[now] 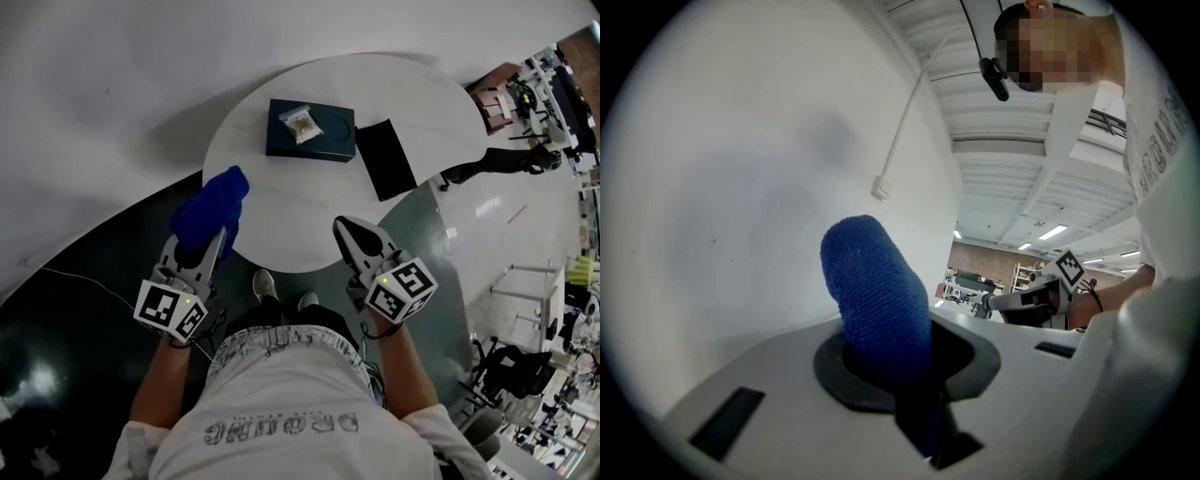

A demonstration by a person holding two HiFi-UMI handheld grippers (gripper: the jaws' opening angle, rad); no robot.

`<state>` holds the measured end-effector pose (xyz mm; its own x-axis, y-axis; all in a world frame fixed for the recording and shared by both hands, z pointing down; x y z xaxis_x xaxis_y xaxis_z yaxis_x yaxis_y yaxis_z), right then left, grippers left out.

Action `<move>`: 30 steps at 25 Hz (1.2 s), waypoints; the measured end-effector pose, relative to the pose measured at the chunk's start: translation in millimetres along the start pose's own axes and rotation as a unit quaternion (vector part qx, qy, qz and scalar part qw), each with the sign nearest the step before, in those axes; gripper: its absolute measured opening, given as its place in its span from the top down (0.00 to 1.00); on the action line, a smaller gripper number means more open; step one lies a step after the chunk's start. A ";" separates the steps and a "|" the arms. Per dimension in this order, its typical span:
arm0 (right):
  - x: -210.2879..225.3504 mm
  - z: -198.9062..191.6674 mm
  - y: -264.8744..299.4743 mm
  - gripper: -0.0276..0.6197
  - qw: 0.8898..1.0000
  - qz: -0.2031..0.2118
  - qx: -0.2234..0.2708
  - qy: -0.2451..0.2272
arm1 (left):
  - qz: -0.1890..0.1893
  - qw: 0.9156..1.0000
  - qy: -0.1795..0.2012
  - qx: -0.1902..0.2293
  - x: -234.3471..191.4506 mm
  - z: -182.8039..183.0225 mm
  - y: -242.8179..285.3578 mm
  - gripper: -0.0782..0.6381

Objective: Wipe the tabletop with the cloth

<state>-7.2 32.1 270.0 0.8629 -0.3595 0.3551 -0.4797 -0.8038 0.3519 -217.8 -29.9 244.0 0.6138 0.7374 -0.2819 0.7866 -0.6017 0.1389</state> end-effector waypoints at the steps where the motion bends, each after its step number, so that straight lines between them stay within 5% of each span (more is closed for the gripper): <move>1: 0.9 0.2 1.9 0.95 1.000 0.000 0.000 -0.001 | 0.000 1.000 0.000 -0.001 -1.7 -1.3 1.6 0.79; 12: 13.6 4.1 23.8 0.95 1.000 0.015 -0.009 0.003 | 0.017 1.000 -0.001 -0.019 -21.4 -13.0 18.2 0.79; 30: 72.5 -3.1 66.5 0.95 0.995 0.076 -0.063 0.019 | 0.096 0.994 -0.008 -0.050 -65.3 -47.2 75.0 0.79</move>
<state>23.0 -46.0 321.9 0.7739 -0.4512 0.4445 -0.6217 -0.6752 0.3970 -195.7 -108.8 317.7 0.7528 0.6068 -0.2552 0.6583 -0.6966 0.2854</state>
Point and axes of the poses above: the fingertips, and each gripper's own axes: y forward along the fingers, x to its right, z out of its top, the point moved 1 cm from there along -y, backward along the fingers, and after that the axes turned 2 degrees about -x, right-handed, at the moved point
